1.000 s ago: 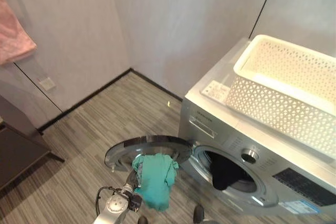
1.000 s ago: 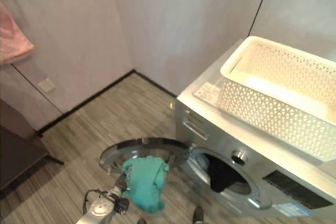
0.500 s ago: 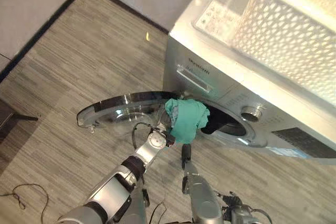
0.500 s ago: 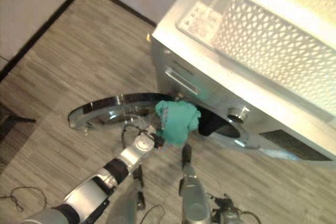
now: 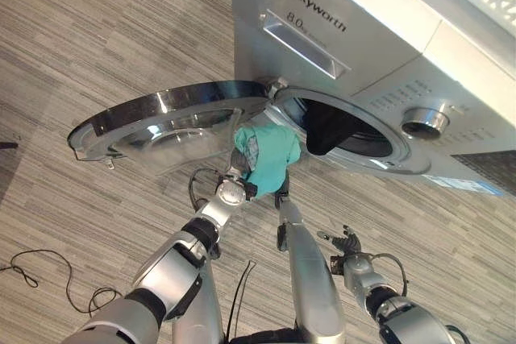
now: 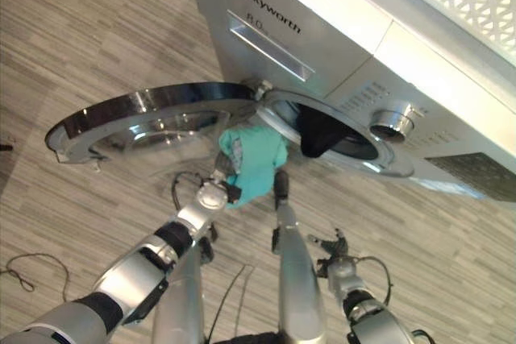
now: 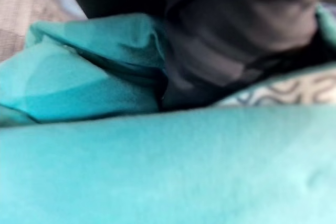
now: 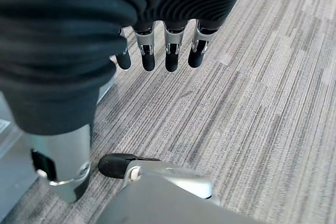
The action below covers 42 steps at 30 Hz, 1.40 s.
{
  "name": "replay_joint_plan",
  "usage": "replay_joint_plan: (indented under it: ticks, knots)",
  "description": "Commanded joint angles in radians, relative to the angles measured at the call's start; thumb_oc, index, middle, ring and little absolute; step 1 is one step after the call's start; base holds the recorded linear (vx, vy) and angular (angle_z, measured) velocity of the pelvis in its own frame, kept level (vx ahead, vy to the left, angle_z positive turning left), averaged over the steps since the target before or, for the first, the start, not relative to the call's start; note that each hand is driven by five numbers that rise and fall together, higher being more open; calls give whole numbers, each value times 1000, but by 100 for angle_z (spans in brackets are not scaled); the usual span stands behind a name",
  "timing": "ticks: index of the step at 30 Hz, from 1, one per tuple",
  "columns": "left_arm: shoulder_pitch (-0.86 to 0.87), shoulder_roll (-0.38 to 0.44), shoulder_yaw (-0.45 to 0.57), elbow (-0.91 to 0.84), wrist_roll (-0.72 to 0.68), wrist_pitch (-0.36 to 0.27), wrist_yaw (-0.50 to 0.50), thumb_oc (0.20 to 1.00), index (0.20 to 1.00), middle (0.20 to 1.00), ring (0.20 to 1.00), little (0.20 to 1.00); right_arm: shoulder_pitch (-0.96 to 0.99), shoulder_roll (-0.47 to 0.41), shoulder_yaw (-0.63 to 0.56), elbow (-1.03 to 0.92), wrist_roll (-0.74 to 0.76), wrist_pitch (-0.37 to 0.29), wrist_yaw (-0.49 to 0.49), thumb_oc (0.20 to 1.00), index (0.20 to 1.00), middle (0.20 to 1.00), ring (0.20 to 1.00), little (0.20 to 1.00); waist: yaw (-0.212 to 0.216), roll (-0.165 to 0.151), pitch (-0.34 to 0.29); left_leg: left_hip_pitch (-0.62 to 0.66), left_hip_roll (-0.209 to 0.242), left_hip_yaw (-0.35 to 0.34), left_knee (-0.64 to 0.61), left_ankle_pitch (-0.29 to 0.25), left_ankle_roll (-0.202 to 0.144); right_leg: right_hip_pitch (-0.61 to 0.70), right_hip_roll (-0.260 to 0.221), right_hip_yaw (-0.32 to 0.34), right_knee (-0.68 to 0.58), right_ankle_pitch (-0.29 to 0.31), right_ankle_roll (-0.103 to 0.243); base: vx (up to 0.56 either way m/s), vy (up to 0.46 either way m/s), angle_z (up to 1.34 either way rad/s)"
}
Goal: Grab the laundry basket,head to the washer,open it,put in the laundry and shut it.
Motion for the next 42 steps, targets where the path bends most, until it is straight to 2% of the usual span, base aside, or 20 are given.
replay_joint_plan:
  ticks: [1, 4, 5, 8, 10, 15, 18, 24, 26, 35, 38, 39, 40, 41, 42]
  knots:
    - [-21, -83, -14, 8, -14, -42, -2, 200, 200, 200, 200, 200, 79, 22, 49, -58, 27, -23, -22, 1000, 1000, 1000, 1000, 1000, -11, -10, -91, -44, -3, -47, -29, -11, -1, -82, -60, -4, 152, -151, 37, -48, -37, -12]
    - [-88, -106, -3, 94, -19, -20, -5, 200, 200, 200, 200, 200, 88, 17, 54, -111, 51, -39, -28, 1000, 1000, 1000, 1000, 1000, -35, -24, -96, -85, 4, -53, 35, -40, 13, -132, -39, 20, 212, -171, 27, -68, 2, -13]
    - [-165, -103, 21, 141, -30, -4, -4, 200, 200, 200, 200, 200, 95, 6, 61, -157, 56, -50, -34, 1000, 1000, 1000, 1000, 1000, -55, -35, -98, -115, 11, -60, 82, -62, 27, -167, -20, 39, 251, -181, 18, -69, 26, -29]
    - [-313, -68, 55, 167, -45, 7, -1, 200, 200, 200, 200, 200, 100, -19, 77, -225, 29, -64, -47, 1000, 1000, 1000, 1000, 1000, -77, -46, -87, -180, 14, -74, 171, -99, 51, -222, 9, 61, 304, -198, 13, -89, 4, -39]
    - [-354, -58, 54, 176, -44, 9, -3, 200, 200, 200, 200, 200, 91, -24, 78, -219, 25, -64, -49, 1000, 1000, 1000, 1000, 1000, -79, -41, -82, -203, 14, -80, 189, -104, 55, -240, 13, 64, 314, -199, 13, -46, -23, -25]
    - [-497, -61, 55, 193, -60, 16, -25, 200, 200, 200, 200, 200, 45, -30, 64, -133, 26, -61, -61, 1000, 1000, 1000, 1000, 1000, -84, -2, -61, -285, 0, -107, 232, -104, 67, -318, 25, 76, 356, -207, 7, -32, -22, -9]
    - [-532, -72, 67, 206, -71, 20, -32, 200, 200, 200, 200, 200, 30, -27, 63, -108, 30, -59, -63, 1000, 1000, 1000, 1000, 1000, -87, 4, -54, -292, 0, -104, 225, -100, 67, -331, 28, 84, 352, -204, 7, -12, -3, -5]
    - [-623, -99, 108, 219, -154, 10, -39, 200, 200, 200, 200, 200, -9, -26, 62, -71, 47, -62, -67, 1000, 1000, 1000, 1000, 1000, -100, 13, -42, -291, 15, -79, 168, -73, 55, -355, 38, 103, 303, -175, 10, 12, -27, -9]
    - [-627, -169, 125, 179, -209, -17, -17, 200, 200, 200, 200, 200, -12, -31, 62, -85, 49, -67, -79, 1000, 1000, 1000, 1000, 1000, -113, 18, -28, -269, 29, -64, 105, -47, 39, -351, 46, 105, 259, -162, 11, 51, -103, -17]
    - [-632, -309, 149, 139, -318, -50, -1, 200, 200, 200, 200, 200, -23, -36, 68, -80, 45, -65, -103, 1000, 1000, 1000, 1000, 1000, -138, 6, -11, -219, 72, -45, 17, -12, 11, -334, 71, 97, 202, -149, 13, 41, -88, -12]
    - [-685, -347, 205, 127, -444, -80, 5, 200, 200, 200, 200, 200, -25, -35, 65, -60, 58, -67, -110, 1000, 1000, 1000, 1000, 1000, -159, 1, -16, -185, 89, -43, -39, 12, -13, -321, 80, 84, 177, -145, 10, 68, -118, -2]
    - [-731, -344, 293, 116, -588, -120, 28, 200, 200, 200, 200, 200, -31, -29, 70, -53, 64, -67, -114, 1000, 1000, 1000, 1000, 1000, -167, -4, -26, -165, 99, -38, -72, 22, -26, -313, 87, 78, 159, -142, 11, 64, -74, -2]
    - [-737, -343, 298, 120, -591, -120, 26, 200, 200, 200, 200, 200, -32, -32, 72, -53, 65, -67, -114, 1000, 1000, 1000, 1000, 1000, -168, -2, -24, -163, 99, -37, -75, 24, -26, -312, 87, 78, 157, -141, 11, 72, -76, -2]
    - [-783, -329, 360, 113, -689, -154, 45, 200, 200, 200, 200, 200, -37, -28, 76, -47, 65, -65, -117, 1000, 1000, 1000, 1000, 1000, -171, -4, -30, -156, 103, -34, -88, 30, -33, -310, 91, 74, 149, -140, 13, 48, -36, 3]
    - [-817, -304, 385, 93, -726, -178, 50, 200, 200, 200, 200, 200, -39, -25, 80, -41, 64, -60, -115, 1000, 1000, 1000, 1000, 1000, -173, -3, -35, -149, 107, -31, -101, 34, -39, -308, 95, 73, 142, -137, 15, 68, -39, 1]
